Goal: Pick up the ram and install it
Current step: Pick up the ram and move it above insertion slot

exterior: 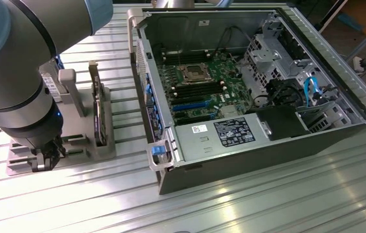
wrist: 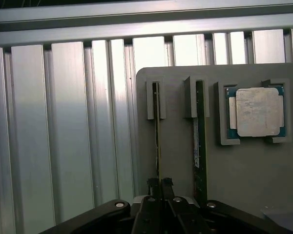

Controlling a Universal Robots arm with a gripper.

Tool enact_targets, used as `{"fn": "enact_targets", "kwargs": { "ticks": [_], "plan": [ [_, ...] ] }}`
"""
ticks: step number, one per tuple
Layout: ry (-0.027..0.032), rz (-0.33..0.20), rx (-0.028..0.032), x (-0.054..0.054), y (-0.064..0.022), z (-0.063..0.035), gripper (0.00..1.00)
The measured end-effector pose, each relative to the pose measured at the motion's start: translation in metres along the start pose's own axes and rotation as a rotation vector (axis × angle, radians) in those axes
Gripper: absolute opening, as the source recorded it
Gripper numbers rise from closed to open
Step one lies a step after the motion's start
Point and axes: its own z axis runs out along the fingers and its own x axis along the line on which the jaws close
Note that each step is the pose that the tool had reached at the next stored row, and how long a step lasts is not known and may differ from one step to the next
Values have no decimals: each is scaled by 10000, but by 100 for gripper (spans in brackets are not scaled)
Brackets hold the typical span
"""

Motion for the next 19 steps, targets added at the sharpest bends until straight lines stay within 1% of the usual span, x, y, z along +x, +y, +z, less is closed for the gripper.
{"fn": "enact_targets", "kwargs": {
  "ticks": [19],
  "plan": [
    [6,-196,-1,-1,-1,-6,12]
  ]
}}
